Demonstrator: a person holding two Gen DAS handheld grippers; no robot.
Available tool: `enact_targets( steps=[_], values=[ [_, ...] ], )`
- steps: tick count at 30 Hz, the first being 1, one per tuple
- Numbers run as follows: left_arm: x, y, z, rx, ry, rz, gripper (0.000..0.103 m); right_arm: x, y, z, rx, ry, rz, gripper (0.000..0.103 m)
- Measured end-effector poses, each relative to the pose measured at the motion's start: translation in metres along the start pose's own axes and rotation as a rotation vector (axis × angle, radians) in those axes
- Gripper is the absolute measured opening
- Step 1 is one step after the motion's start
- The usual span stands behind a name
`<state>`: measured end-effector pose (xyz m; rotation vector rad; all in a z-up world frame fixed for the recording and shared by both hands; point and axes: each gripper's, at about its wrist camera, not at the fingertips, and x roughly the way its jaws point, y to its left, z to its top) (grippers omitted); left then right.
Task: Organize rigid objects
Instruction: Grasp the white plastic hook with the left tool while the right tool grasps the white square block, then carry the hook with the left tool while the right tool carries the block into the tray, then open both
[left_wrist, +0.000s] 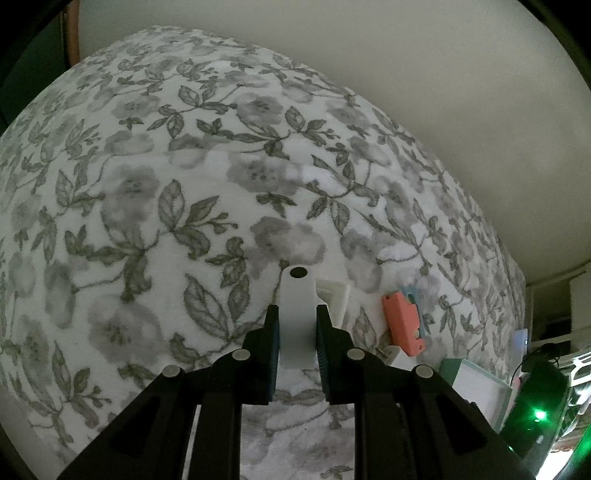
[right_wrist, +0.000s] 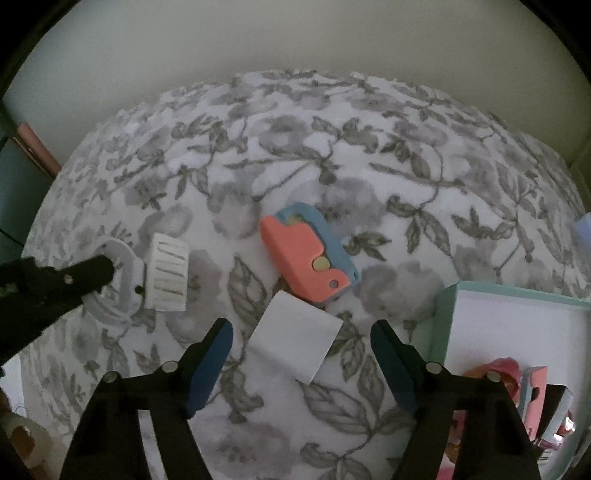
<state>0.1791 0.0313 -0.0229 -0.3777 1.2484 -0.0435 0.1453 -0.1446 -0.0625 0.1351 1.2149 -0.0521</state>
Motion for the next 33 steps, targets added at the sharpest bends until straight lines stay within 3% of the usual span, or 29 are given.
enact_targets(
  steps=[8,17,22,33],
  values=[
    [0.004,-0.001,0.000,-0.003,0.008,-0.006,0.019,0.020,0.004,-0.005,-0.001,0.024,-0.025,0.074],
    [0.008,-0.003,-0.002,-0.004,0.018,-0.003,0.019,0.026,0.013,-0.011,-0.008,-0.013,-0.083,0.073],
    [0.008,-0.002,-0.002,-0.003,0.018,-0.002,0.019,0.023,0.011,-0.007,0.001,-0.019,-0.087,0.061],
    [-0.001,-0.009,-0.001,0.024,-0.007,-0.009,0.019,0.014,0.006,-0.009,0.003,-0.011,-0.092,0.061]
  ],
)
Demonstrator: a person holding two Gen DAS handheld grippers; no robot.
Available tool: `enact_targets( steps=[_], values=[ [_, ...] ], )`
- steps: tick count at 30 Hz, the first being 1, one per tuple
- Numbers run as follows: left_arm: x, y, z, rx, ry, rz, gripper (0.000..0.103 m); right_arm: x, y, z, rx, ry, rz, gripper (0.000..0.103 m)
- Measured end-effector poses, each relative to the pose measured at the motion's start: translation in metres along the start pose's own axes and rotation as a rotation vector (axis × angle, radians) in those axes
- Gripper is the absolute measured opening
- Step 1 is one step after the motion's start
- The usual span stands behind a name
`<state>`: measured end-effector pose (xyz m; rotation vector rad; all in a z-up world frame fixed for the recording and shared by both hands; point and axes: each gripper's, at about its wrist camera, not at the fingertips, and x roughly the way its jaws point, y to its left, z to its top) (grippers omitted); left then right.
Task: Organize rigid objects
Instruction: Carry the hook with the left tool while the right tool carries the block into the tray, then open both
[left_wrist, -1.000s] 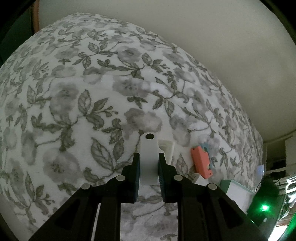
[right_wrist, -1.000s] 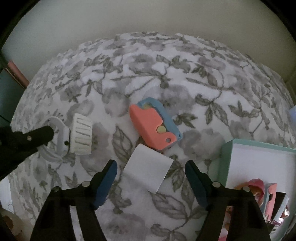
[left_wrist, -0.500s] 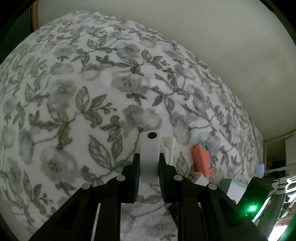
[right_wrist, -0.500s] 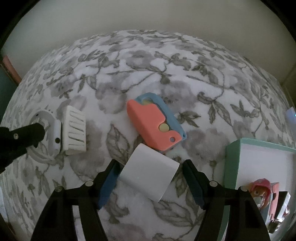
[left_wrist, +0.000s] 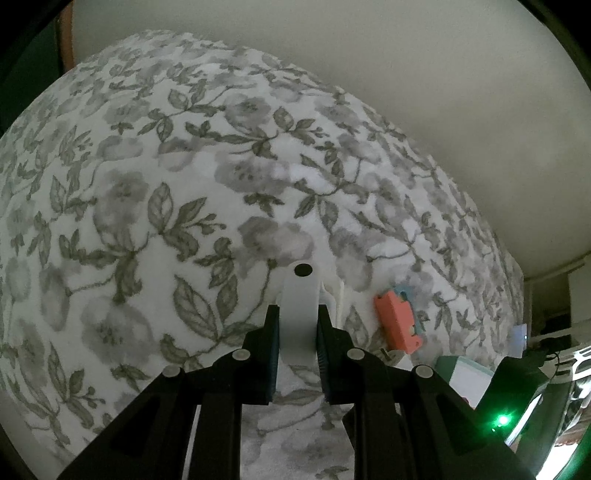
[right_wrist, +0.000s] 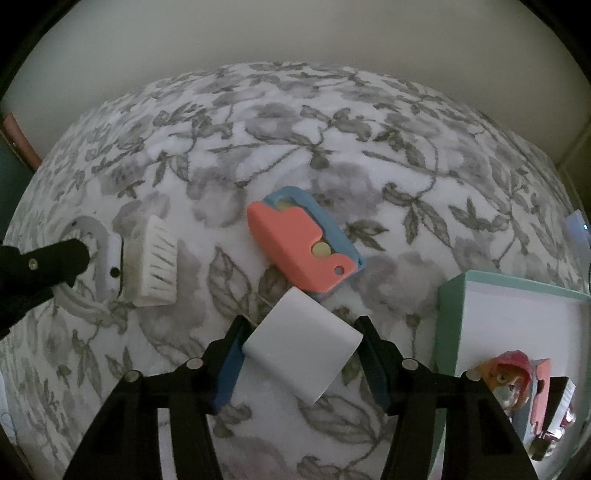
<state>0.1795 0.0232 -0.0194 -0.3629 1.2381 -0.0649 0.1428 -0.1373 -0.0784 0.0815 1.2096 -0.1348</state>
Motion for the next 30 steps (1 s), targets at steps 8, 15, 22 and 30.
enact_targets(
  steps=[8,15,22,30],
  values=[
    [-0.016,-0.010,-0.001,0.020,-0.030,-0.021,0.019,-0.024,-0.010,0.000,0.009,-0.028,0.007,0.061],
    [-0.036,-0.021,-0.013,0.043,-0.055,-0.049,0.019,-0.049,-0.024,-0.007,0.017,-0.051,-0.001,0.061],
    [-0.056,-0.040,-0.037,0.110,-0.066,-0.071,0.019,-0.065,-0.048,-0.028,0.053,-0.037,-0.015,0.061],
    [-0.079,-0.069,-0.058,0.207,-0.102,-0.086,0.019,-0.093,-0.081,-0.053,0.147,-0.034,0.019,0.061]
  ],
)
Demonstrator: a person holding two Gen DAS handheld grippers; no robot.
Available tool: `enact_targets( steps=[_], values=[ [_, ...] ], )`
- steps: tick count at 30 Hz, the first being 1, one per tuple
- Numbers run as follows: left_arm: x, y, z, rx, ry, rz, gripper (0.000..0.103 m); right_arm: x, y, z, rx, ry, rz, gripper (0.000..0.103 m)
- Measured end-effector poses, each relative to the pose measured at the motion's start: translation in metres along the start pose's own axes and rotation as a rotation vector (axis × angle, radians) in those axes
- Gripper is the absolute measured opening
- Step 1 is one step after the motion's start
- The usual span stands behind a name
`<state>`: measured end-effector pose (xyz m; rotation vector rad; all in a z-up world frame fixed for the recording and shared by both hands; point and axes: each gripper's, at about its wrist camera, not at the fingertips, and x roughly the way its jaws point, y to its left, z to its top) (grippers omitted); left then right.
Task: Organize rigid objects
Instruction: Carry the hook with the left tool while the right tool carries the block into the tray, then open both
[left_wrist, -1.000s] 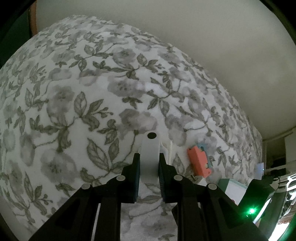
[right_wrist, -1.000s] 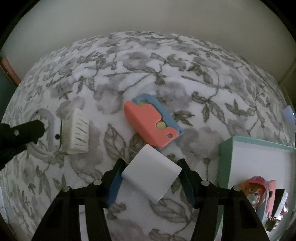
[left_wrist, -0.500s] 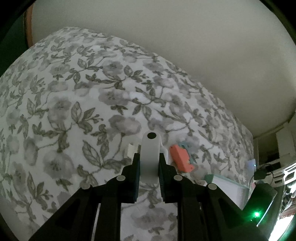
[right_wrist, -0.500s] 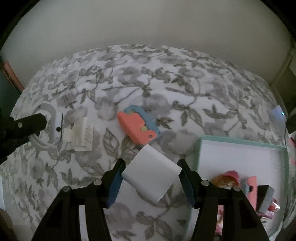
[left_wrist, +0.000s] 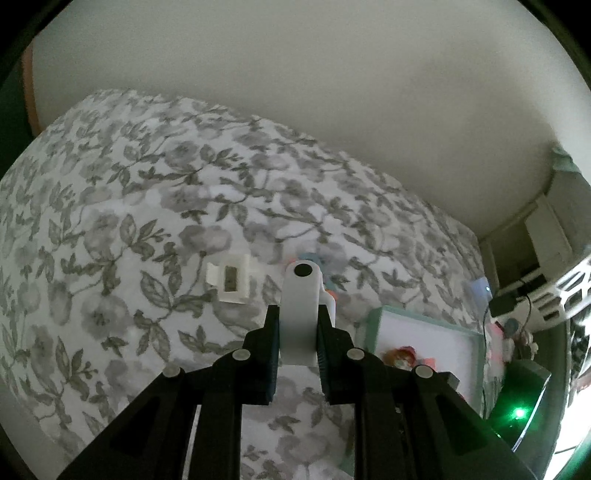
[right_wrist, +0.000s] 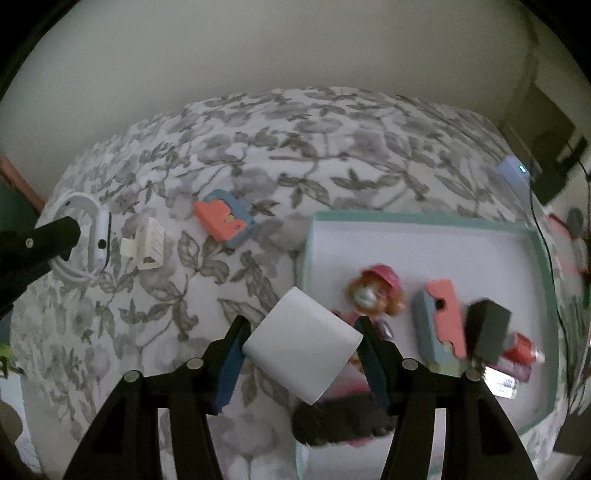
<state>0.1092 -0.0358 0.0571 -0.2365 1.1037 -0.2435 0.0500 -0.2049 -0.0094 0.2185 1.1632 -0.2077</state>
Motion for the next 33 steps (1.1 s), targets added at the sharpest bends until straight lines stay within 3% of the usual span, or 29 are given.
enact_targets(
  steps=[4,14,23,33],
  values=[
    [-0.007,-0.017,-0.009,0.046,-0.011,-0.002,0.019,-0.016,-0.022,-0.008,0.042,-0.012,0.013,0.061],
    [0.007,-0.069,-0.035,0.179,0.049,-0.027,0.019,-0.038,-0.082,-0.019,0.167,-0.037,0.005,0.061],
    [0.041,-0.128,-0.073,0.330,0.148,-0.058,0.019,-0.020,-0.139,-0.024,0.297,0.013,-0.060,0.061],
    [0.076,-0.164,-0.103,0.399,0.254,-0.111,0.019,0.000,-0.194,-0.034,0.427,0.076,-0.138,0.061]
  ],
)
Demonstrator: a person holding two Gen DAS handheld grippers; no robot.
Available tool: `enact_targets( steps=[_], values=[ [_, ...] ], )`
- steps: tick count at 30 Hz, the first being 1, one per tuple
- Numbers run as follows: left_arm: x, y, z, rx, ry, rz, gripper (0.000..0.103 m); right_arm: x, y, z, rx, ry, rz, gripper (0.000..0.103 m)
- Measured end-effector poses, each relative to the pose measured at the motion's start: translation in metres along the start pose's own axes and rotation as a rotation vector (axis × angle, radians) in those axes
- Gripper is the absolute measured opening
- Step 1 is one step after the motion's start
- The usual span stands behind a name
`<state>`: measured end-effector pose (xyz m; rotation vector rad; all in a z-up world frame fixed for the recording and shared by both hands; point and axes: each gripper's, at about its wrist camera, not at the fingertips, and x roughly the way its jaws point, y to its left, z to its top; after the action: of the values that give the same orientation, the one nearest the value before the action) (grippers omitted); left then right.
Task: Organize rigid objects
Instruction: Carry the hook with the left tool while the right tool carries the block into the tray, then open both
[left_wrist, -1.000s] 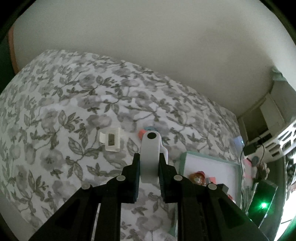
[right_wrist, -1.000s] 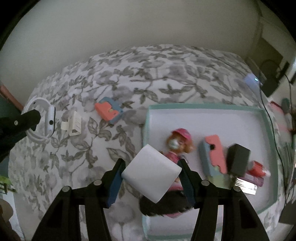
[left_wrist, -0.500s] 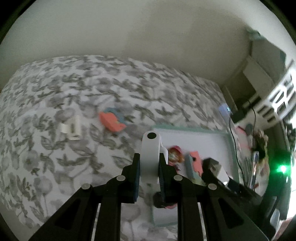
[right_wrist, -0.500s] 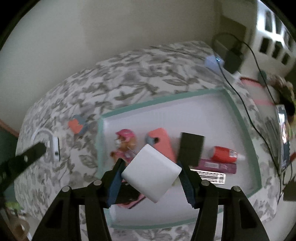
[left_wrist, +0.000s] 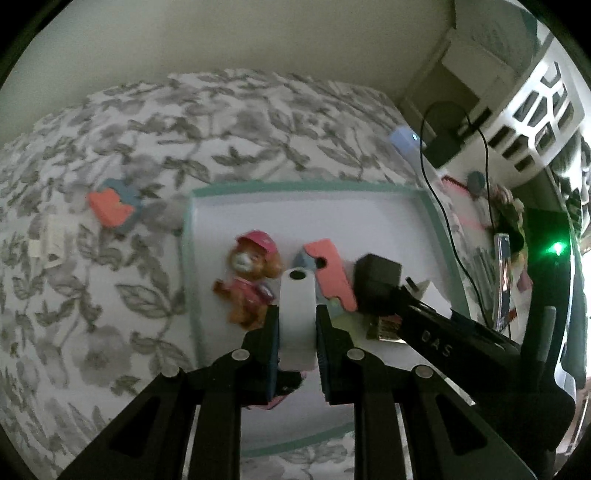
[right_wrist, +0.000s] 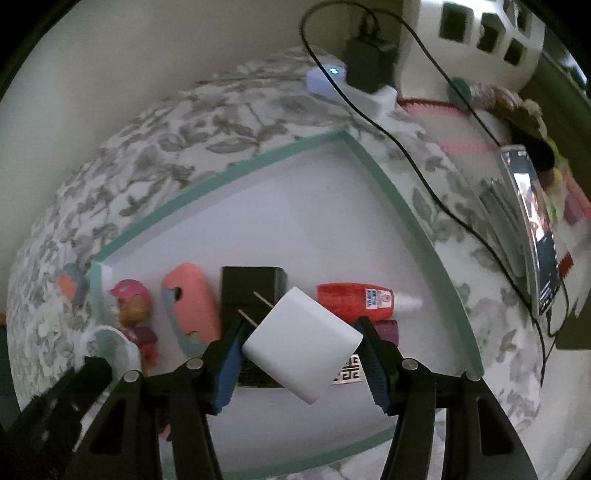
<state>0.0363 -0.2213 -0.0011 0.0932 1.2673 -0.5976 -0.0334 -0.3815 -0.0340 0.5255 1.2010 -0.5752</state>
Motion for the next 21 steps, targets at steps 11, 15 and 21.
enact_targets(
  steps=[11,15,21],
  values=[
    [-0.010,0.013,0.005,-0.043,-0.011,-0.043,0.042,-0.002,-0.001,0.001,-0.002,-0.004,-0.010,0.071],
    [-0.023,0.038,0.013,-0.118,-0.047,-0.059,0.043,-0.013,0.005,0.006,-0.018,-0.052,-0.007,0.073],
    [-0.052,0.101,0.021,-0.249,-0.152,0.071,0.062,-0.038,0.031,0.010,-0.085,-0.152,0.064,0.074]
  ],
)
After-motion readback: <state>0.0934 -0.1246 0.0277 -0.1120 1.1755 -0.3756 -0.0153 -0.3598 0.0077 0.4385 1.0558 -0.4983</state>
